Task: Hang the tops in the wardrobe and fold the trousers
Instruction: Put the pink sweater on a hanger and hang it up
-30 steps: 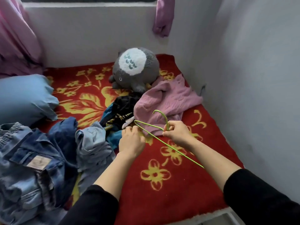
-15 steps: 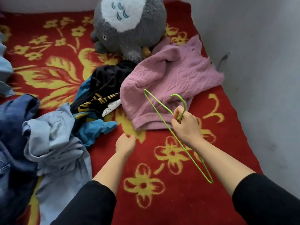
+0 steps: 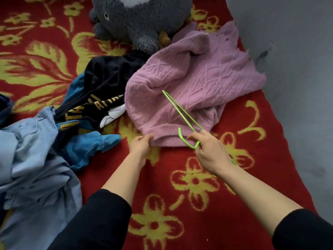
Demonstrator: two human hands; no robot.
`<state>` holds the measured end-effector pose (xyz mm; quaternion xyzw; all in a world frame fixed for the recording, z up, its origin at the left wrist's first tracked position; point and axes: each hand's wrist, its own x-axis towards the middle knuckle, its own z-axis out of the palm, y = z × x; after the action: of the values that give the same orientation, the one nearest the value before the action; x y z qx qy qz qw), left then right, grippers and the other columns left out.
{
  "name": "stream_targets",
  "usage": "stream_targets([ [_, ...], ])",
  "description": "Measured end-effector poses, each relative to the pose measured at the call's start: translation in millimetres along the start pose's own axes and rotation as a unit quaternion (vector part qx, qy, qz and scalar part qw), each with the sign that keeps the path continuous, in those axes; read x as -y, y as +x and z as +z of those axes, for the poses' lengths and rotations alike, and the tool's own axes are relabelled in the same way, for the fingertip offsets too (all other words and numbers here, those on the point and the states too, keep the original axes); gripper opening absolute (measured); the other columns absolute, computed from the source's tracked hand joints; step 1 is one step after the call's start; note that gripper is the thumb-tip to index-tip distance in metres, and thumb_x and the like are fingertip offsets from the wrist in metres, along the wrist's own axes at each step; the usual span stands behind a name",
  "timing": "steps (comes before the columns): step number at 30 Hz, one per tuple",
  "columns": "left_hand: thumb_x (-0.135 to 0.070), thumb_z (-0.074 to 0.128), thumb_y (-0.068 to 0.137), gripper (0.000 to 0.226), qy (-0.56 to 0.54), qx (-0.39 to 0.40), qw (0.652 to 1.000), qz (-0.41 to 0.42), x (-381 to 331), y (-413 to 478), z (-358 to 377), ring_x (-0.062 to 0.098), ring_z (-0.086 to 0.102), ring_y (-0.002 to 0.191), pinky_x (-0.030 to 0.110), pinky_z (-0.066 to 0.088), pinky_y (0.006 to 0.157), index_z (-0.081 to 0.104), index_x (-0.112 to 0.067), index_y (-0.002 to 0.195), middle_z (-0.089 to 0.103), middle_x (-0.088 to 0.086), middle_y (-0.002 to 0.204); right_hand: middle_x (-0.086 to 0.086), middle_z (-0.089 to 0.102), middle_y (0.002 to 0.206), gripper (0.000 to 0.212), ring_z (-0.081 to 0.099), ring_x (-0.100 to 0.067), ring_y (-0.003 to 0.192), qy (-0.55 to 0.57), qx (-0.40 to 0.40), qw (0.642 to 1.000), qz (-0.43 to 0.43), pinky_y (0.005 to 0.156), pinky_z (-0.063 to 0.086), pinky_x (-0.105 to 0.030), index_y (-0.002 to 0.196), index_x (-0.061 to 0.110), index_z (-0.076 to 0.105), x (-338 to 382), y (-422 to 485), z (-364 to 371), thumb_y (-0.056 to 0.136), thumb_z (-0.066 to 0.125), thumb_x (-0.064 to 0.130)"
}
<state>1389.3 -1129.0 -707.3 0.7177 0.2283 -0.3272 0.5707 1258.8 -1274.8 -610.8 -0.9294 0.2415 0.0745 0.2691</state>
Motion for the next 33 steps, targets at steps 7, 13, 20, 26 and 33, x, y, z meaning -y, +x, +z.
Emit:
stream_targets([
  [7,0.005,0.055,0.083,0.029,0.024,0.128,0.967,0.218,-49,-89,-47,0.010,0.057,0.067,0.022,0.044,0.063,0.063,-0.021,0.091,0.066,-0.002,0.070,-0.002,0.049,0.092,0.064,0.056,-0.028,0.095,0.045,-0.002,0.999,-0.028,0.087,0.045,-0.043,0.142,0.047,0.036,44,12,-34,0.089,0.044,0.011],
  [13,-0.023,0.054,0.066,0.033,0.158,0.233,0.903,0.323,-95,-166,-98,0.011,0.039,0.062,0.026,0.034,0.058,0.074,-0.034,0.090,0.049,-0.004,0.065,0.006,0.049,0.072,0.089,0.043,-0.009,0.058,0.039,0.128,0.981,-0.139,0.062,0.044,-0.030,0.142,0.054,0.026,116,3,-85,0.078,0.048,-0.003],
  [20,-0.003,0.066,0.075,0.029,0.069,0.186,0.901,0.386,-150,-262,-159,0.008,0.050,0.060,0.021,0.043,0.056,0.073,-0.026,0.092,0.062,-0.008,0.067,0.004,0.068,0.083,0.042,0.061,-0.007,0.076,0.060,0.233,0.952,-0.188,0.074,0.052,-0.035,0.103,0.024,0.066,198,-38,-139,0.062,0.070,0.017],
  [26,-0.029,0.080,0.069,0.043,0.117,0.076,0.921,0.365,-153,-298,-201,0.005,0.062,0.101,0.025,0.051,0.085,0.062,-0.035,0.107,0.070,-0.011,0.106,0.007,0.065,0.077,0.023,0.056,-0.005,0.074,0.249,0.145,0.940,-0.185,0.071,0.050,-0.030,0.086,0.010,0.071,246,-80,-208,0.068,0.073,-0.004],
  [33,-0.040,0.053,0.092,0.022,0.030,0.124,0.976,0.178,-179,-358,-192,0.020,0.068,0.073,0.035,0.058,0.065,0.064,-0.020,0.092,0.070,0.002,0.088,0.013,0.054,0.040,0.019,0.047,0.003,0.033,0.362,0.060,0.912,-0.183,0.037,0.034,-0.006,0.075,0.007,0.061,295,-141,-301,0.078,0.067,-0.010],
])
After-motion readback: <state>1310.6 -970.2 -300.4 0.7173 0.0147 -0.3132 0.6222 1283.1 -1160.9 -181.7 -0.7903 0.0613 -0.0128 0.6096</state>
